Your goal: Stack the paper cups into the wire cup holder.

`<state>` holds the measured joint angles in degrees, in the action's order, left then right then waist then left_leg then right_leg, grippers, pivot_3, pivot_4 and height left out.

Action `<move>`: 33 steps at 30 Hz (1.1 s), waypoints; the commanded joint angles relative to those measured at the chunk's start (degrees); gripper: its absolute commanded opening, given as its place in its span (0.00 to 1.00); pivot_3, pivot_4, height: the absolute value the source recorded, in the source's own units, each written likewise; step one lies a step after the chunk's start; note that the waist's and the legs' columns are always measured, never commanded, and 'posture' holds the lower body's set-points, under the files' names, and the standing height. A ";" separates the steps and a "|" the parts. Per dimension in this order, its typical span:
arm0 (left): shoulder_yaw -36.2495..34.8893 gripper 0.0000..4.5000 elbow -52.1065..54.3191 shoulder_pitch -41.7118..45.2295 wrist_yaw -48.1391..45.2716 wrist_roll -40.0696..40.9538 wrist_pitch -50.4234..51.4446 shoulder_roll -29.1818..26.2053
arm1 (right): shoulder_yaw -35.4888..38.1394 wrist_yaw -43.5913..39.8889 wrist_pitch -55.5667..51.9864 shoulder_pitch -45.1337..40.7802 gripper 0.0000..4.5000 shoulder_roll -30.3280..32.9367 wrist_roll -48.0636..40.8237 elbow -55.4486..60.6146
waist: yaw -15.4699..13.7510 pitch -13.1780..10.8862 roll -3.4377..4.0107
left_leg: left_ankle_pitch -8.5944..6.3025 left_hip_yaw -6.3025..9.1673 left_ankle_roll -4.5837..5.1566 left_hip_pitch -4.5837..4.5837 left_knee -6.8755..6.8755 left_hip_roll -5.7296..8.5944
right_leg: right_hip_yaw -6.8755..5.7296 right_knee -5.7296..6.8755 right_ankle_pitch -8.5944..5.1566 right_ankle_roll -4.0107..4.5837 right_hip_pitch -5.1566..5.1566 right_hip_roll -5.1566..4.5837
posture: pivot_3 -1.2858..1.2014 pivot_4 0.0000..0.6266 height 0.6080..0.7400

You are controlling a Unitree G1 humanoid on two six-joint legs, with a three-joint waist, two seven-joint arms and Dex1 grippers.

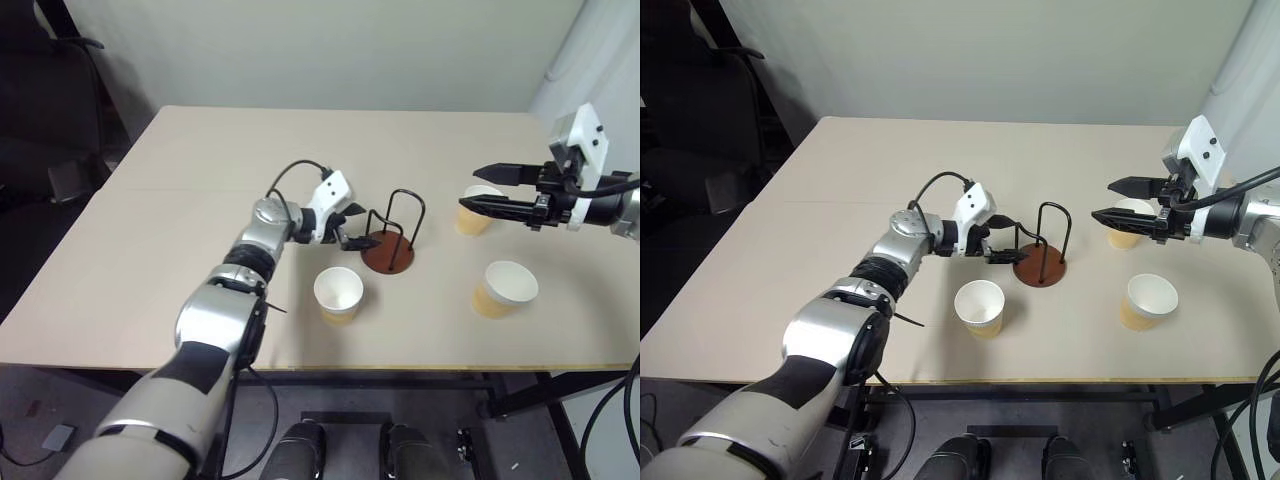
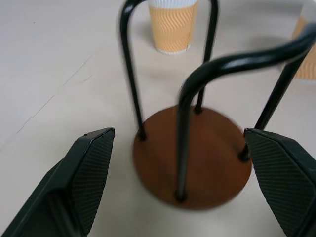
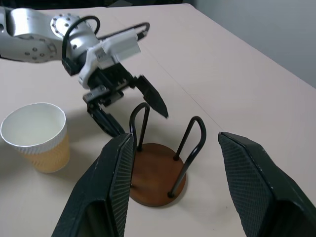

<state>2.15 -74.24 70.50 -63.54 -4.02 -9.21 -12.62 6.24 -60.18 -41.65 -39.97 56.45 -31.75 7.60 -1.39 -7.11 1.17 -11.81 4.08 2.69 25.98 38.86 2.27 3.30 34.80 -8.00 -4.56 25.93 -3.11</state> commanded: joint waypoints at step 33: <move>-3.67 0.99 7.63 10.65 -24.49 6.72 8.82 -13.25 | -12.22 -2.31 27.07 -7.49 0.61 -0.16 28.13 -31.93 | 0.30 -0.01 0.01 | -0.32 0.03 0.09 0.08 -0.18 -0.04 | -0.04 -0.22 0.09 -0.14 0.14 -0.06 | 0.52 0.24 1.00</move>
<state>-1.38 -68.86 79.51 -87.36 2.00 -0.63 -25.21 -6.06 -63.63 -17.36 -45.23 56.18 -5.47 -22.86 -1.09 -7.11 1.18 -12.13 4.12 2.78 26.06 38.69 2.22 3.27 34.58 -7.90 -4.69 26.06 -3.18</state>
